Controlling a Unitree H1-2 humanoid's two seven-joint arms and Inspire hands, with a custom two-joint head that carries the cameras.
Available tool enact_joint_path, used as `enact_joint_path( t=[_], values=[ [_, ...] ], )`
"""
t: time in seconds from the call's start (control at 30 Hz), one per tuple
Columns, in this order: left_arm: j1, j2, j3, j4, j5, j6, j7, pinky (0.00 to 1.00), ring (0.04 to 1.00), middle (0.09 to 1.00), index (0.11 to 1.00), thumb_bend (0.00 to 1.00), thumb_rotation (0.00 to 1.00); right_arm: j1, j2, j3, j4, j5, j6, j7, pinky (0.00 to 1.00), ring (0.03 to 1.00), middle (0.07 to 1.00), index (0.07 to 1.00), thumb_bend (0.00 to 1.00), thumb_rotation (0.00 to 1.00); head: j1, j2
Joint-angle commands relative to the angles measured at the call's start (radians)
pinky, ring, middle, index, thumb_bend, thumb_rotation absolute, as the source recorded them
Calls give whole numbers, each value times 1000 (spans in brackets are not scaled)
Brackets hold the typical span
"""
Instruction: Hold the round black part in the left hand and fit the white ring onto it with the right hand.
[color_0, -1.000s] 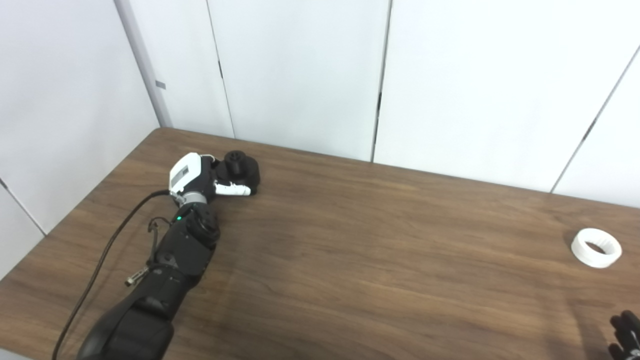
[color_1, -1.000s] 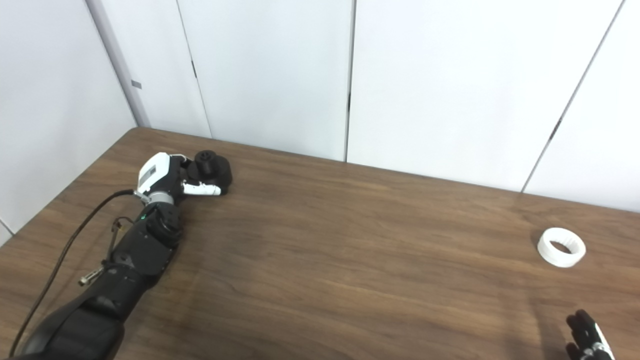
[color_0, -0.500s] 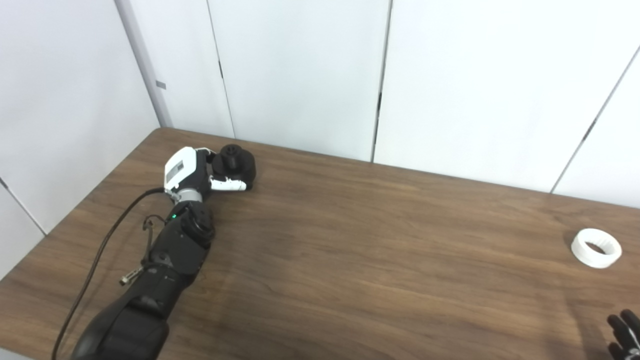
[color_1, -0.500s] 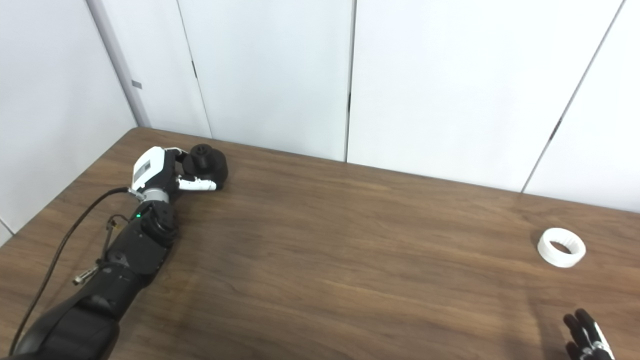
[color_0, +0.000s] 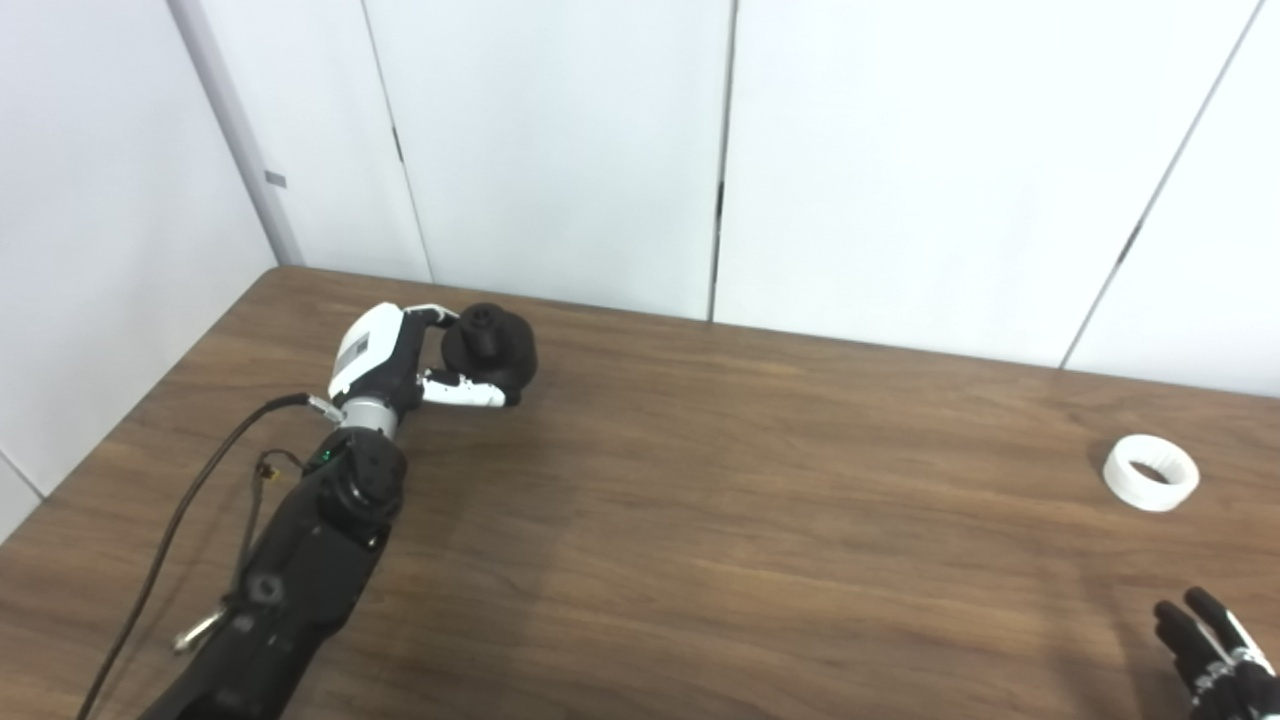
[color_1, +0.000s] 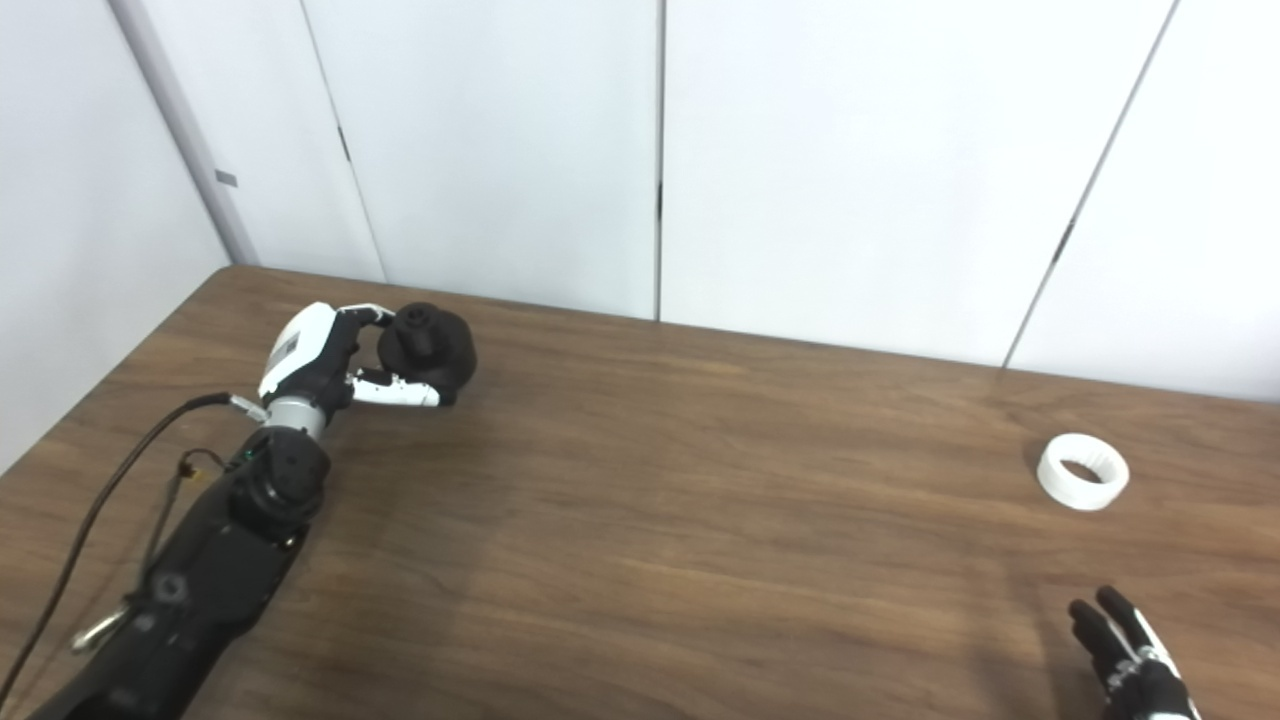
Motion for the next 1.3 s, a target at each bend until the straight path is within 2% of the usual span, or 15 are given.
enact_joint_path(
  t=[0.0,0.1,0.2,0.3,0.47,0.67,0.77,0.9,1.03,1.2,1.27],
  values=[
    [-19,29,-5,-123,25,34,-49,767,898,820,483,524,53,-8,-13,-2,-61,8,2,-4,1000,953,893,915,581,972,11,15],
    [15,35,-44,-260,45,67,-147,744,872,821,484,522,51,-2,-15,-6,-80,10,12,-4,1000,950,894,914,602,947,8,23],
    [45,37,-92,-385,75,115,-240,765,871,815,486,521,53,5,-16,-6,-98,7,23,-4,1000,950,900,916,618,930,-19,38],
    [81,21,-128,-486,102,139,-300,766,874,817,486,521,54,7,-7,-6,-109,5,30,-11,1000,947,897,907,620,920,-48,57],
    [147,-13,-163,-599,113,128,-360,777,891,830,486,522,55,-1,10,6,-120,-11,36,-23,994,919,872,891,590,901,-109,106],
    [240,-63,-208,-714,161,104,-396,760,888,837,484,522,58,-9,18,28,-144,-31,61,-45,1000,901,848,882,610,880,-164,138],
    [285,-78,-235,-763,184,92,-420,769,895,844,485,520,59,-13,19,41,-155,-45,74,-52,1000,904,850,886,608,880,-201,153],
    [347,-91,-286,-801,221,35,-444,745,880,839,485,518,58,-19,27,56,-168,-62,87,-65,1000,914,864,880,599,890,-215,171],
    [398,-113,-323,-804,261,7,-466,746,873,831,485,518,57,-23,34,65,-193,-74,126,-86,996,910,861,880,600,887,-220,184],
    [439,-157,-365,-795,335,10,-492,746,880,840,485,519,57,-27,26,74,-199,-84,129,-92,1000,915,867,885,622,898,-221,194],
    [448,-172,-377,-783,349,-5,-494,753,884,842,486,519,57,-30,24,76,-204,-85,136,-94,999,917,868,883,635,902,-213,212]
  ],
)
